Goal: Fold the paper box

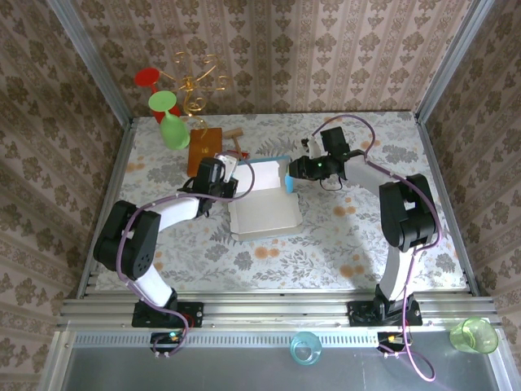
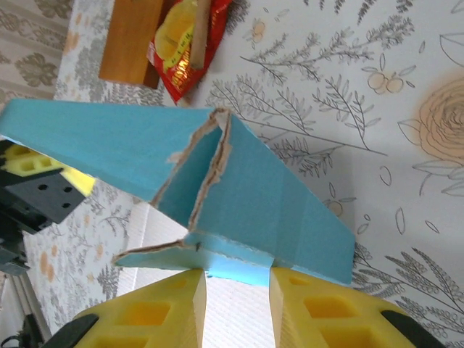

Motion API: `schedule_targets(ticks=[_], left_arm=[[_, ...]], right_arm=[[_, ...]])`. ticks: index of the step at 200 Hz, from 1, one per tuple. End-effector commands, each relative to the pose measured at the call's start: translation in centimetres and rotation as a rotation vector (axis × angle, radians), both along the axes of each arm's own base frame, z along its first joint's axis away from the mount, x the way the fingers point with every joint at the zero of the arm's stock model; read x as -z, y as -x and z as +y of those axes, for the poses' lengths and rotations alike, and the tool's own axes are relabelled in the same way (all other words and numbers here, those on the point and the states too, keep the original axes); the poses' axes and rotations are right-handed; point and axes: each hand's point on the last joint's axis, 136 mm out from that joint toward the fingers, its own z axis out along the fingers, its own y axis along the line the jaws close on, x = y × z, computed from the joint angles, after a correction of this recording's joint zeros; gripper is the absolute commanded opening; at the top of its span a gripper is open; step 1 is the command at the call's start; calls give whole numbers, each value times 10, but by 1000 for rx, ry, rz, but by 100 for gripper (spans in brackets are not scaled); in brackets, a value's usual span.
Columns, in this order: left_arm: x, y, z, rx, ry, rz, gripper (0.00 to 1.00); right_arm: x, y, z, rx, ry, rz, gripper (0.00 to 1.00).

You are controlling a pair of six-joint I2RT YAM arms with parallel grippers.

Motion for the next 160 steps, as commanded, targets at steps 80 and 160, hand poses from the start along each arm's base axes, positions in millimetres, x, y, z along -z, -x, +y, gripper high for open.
schedule_targets(ticks=[80, 160], left_arm=[[7, 2, -7, 61, -36, 55, 0], [8, -4, -4, 33, -52, 68, 0]], right_arm=[[19, -21, -9, 29, 145, -111, 30], [26, -32, -11, 91, 248, -163, 28]])
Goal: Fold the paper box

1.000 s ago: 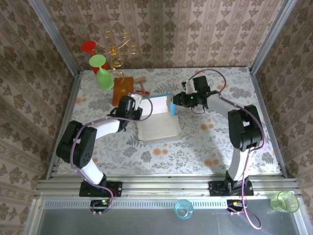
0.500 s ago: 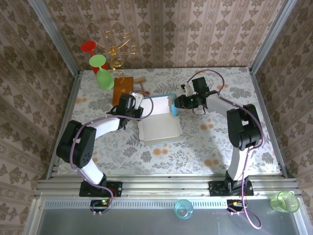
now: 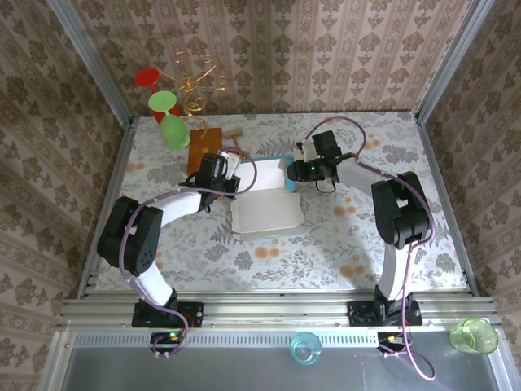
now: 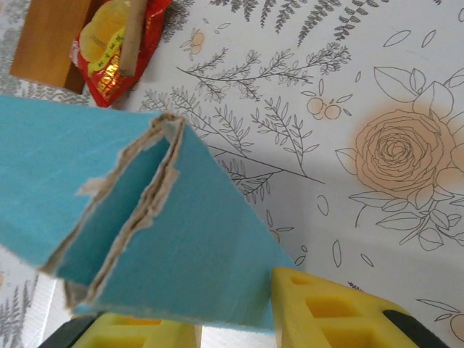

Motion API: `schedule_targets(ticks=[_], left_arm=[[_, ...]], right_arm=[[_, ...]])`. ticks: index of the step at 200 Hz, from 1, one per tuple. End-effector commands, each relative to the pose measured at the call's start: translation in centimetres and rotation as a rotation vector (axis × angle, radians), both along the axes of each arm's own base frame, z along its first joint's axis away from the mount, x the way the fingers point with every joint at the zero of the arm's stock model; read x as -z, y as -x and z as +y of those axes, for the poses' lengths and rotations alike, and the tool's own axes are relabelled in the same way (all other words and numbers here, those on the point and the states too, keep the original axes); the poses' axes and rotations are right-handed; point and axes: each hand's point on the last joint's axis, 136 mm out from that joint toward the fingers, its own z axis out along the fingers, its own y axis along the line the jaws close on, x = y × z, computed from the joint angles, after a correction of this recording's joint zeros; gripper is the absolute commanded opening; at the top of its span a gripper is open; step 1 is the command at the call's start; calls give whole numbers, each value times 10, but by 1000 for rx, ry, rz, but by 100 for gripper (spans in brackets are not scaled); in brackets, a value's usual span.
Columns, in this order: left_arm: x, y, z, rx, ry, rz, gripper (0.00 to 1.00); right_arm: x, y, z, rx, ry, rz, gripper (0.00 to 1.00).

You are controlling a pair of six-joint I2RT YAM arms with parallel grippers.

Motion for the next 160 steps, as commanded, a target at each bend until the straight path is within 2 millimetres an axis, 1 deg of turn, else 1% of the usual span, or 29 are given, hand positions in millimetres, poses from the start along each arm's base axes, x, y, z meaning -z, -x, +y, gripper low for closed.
schedule_targets(ticks=[1, 39, 77, 109, 160], left_arm=[[7, 2, 2, 11, -39, 31, 0], [8, 1, 3, 9, -47, 40, 0], [10, -1, 1, -4, -56, 53, 0], [13, -1, 0, -25, -55, 73, 0], [17, -2, -2, -75, -63, 124, 0]], right_arm=[[0, -14, -8, 49, 69, -64, 28], [2, -17, -6, 73, 163, -93, 23], [4, -16, -8, 115, 249, -117, 21], [5, -17, -9, 146, 320, -124, 15], [12, -13, -22, 231, 481, -78, 6]])
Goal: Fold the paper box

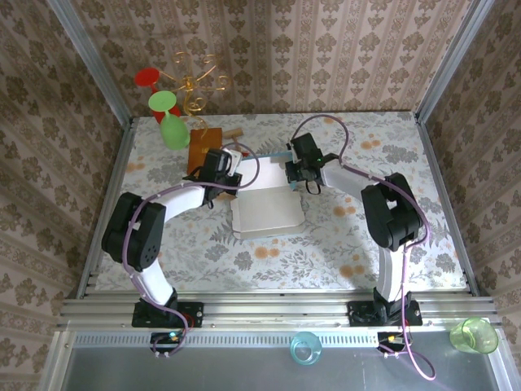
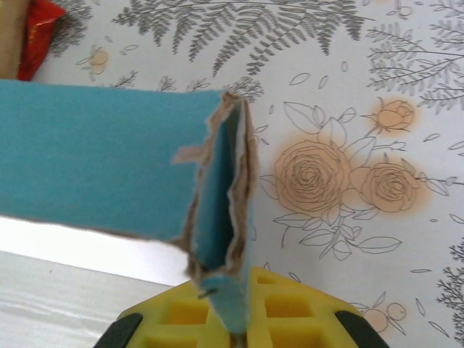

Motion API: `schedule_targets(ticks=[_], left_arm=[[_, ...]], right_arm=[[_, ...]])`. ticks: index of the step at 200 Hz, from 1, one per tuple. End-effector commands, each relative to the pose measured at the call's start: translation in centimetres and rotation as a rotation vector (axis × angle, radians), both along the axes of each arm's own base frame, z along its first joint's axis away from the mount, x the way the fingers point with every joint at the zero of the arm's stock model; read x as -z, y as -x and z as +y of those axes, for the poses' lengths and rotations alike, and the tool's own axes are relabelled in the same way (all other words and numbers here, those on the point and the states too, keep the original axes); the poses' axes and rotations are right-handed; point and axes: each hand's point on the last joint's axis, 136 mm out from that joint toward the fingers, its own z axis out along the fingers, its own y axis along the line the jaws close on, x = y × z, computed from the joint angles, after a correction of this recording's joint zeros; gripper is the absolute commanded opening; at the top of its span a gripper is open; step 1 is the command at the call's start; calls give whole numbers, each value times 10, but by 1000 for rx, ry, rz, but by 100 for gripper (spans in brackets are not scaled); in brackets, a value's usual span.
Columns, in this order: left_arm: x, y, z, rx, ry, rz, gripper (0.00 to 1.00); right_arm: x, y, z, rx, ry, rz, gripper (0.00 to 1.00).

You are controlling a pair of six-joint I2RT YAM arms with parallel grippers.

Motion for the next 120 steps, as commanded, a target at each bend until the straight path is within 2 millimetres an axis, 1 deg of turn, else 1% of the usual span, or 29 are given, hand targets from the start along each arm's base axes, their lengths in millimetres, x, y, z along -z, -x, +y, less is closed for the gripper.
schedule_targets(ticks=[1, 20, 26, 44, 55, 58, 63, 78, 99, 120], left_arm=[[15, 6, 1, -29, -37, 78, 0], [19, 7, 1, -50, -55, 99, 0], [19, 7, 1, -60, -58, 104, 0], [23, 8, 3, -89, -76, 125, 0], [25, 8, 5, -110, -85, 138, 0], [25, 8, 6, -115, -87, 141, 0], [26, 8, 6, -122, -91, 147, 0], [31, 9, 8, -139, -102, 169, 0], [32, 8, 8, -155, -114, 180, 0], [33, 8, 9, -172, -121, 193, 0]], right_arm=[[7, 1, -17, 91, 115, 31, 6], [6, 4, -19, 125, 161, 37, 3], [5, 5, -20, 134, 175, 40, 0], [5, 7, -20, 162, 209, 60, 0], [5, 8, -24, 193, 240, 74, 0], [4, 6, -24, 202, 240, 68, 0], [5, 11, -27, 211, 264, 93, 0], [6, 13, -31, 251, 306, 117, 0], [5, 17, -36, 291, 350, 136, 0], [4, 19, -31, 296, 331, 139, 0]])
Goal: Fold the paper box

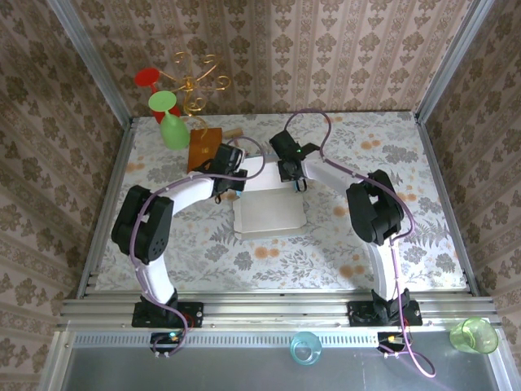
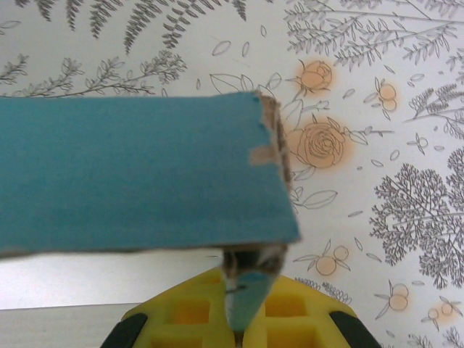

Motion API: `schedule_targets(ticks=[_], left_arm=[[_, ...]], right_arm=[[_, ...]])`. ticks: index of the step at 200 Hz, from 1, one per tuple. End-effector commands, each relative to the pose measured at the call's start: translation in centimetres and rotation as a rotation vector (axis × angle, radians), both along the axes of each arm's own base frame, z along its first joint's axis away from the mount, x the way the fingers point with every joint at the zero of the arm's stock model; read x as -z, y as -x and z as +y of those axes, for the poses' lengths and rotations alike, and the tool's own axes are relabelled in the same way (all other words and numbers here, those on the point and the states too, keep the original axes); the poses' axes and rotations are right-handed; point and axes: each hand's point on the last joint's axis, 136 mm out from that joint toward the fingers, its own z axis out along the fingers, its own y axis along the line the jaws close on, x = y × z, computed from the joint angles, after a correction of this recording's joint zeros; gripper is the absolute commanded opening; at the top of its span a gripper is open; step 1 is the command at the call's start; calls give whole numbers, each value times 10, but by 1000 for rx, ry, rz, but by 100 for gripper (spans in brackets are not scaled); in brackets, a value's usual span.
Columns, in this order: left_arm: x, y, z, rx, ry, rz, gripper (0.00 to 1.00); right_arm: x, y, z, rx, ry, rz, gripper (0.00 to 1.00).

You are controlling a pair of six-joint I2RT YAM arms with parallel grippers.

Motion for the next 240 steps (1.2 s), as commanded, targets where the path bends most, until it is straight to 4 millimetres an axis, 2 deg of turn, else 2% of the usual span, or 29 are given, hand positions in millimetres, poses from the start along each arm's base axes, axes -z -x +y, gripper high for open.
schedule_targets(ticks=[1, 61, 105, 137, 182, 204, 218, 240], left_arm=[[27, 14, 18, -56, -91, 106, 0], [35, 13, 27, -88, -156, 142, 0], [39, 12, 34, -108, -257, 141, 0], [45, 13, 18, -75, -133, 164, 0], [46, 9, 8, -41, -29, 188, 16], [47, 7, 5, -25, -26, 196, 18], [48, 7, 7, -29, -37, 204, 14], [48, 7, 10, -34, -51, 202, 0]], right_arm=[[4, 15, -21, 73, 95, 52, 0], [-3, 16, -11, 66, 40, 63, 0], [0, 17, -4, 58, 5, 95, 0], [2, 15, 2, 35, -28, 115, 0], [8, 11, 0, 26, -60, 146, 0], [9, 11, 1, 21, -65, 161, 0], [10, 10, 2, 19, -67, 165, 0], [10, 9, 3, 20, -68, 165, 0]])
